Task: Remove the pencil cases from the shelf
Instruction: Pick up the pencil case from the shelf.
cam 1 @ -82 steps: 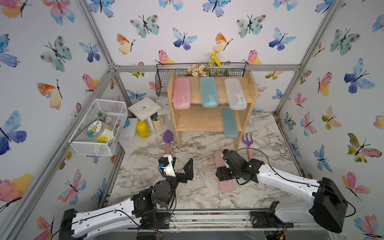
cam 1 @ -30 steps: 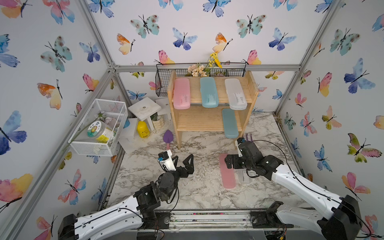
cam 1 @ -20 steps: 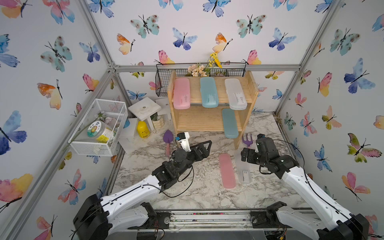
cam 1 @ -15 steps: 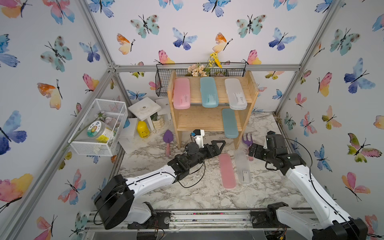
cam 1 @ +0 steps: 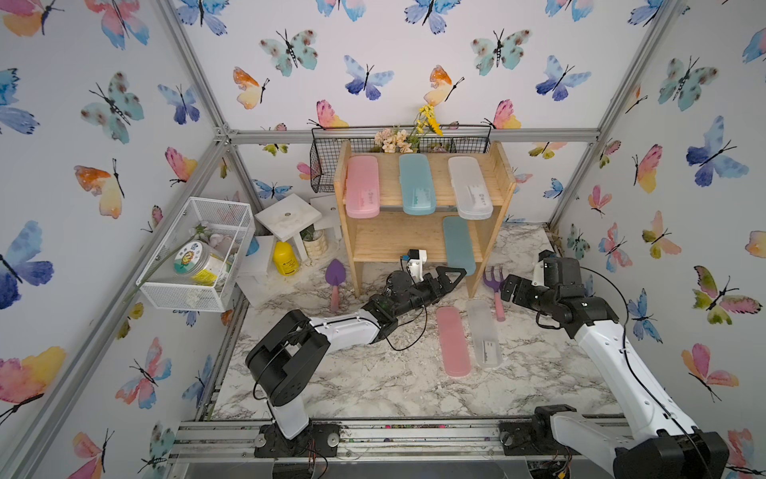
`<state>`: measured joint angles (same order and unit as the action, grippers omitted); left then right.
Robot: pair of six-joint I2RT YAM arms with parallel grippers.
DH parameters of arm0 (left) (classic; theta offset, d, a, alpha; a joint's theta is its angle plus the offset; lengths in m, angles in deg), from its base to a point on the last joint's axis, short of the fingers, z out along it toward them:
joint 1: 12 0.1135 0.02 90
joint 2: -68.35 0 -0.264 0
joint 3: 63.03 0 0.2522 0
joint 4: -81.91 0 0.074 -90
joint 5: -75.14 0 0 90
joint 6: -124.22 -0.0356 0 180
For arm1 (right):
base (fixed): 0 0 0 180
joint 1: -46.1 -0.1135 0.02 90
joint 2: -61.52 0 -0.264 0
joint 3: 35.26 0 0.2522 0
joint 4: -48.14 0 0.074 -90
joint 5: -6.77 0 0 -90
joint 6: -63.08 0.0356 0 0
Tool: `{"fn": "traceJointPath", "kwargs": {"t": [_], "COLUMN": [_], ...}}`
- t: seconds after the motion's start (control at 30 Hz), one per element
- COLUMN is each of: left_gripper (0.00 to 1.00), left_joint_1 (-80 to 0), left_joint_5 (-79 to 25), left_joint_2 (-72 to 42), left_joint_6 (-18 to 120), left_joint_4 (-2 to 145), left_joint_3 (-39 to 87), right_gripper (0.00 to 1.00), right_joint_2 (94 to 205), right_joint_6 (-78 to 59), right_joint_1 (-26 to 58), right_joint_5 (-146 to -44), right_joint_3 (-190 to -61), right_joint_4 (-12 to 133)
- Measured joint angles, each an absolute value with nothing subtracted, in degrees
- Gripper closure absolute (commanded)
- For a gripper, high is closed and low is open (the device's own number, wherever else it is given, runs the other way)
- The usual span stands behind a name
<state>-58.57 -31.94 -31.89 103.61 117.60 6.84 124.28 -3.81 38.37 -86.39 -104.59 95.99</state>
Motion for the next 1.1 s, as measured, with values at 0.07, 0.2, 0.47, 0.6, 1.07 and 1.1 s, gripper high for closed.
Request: {"fn": "traceJointPath", "kwargs": {"t": [0.07, 0.2, 0.47, 0.6, 1.07, 1.1], "left_gripper": [0.07, 0.14, 0.22, 0.30, 0.61, 0.62], "left_joint_1": [-58.15, -57.52, -56.62, -56.62, -56.60, -56.60], "left_joint_5": [-31.96, -31.94, -31.90, -31.90, -31.92, -31.92], "left_joint_2": [-32.92, -34.01, -36.05, -37.71, -38.95, -38.95], "left_joint_6": [104.18, 104.77, 105.40, 105.75, 106.49, 106.49], "left_joint_4": [117.86, 117.80, 117.58, 117.58, 118.04, 118.35], "left_joint_3": [7.52, 8.44, 10.34, 12.20, 13.18, 13.07], "right_gripper": [0.01, 0.01, 0.01, 0.01, 0.01, 0.01], "right_joint_2": [124.48, 125.25, 126.97, 127.67, 128.04, 128.04], "right_joint_6": [-4.16, -4.68, -5.23, -5.47, -5.62, -5.67], "right_joint_1": [38.59, 38.90, 39.38, 39.42, 39.42, 39.42], "right_joint_5": [-86.67, -87.06, -88.29, -88.75, -89.51, -89.60], "right_joint_3": [-104.59, -104.59, -104.59, -104.59, -104.59, -104.59], "right_joint_4": [95.99, 95.79, 94.39, 93.56, 92.73, 92.73]}}
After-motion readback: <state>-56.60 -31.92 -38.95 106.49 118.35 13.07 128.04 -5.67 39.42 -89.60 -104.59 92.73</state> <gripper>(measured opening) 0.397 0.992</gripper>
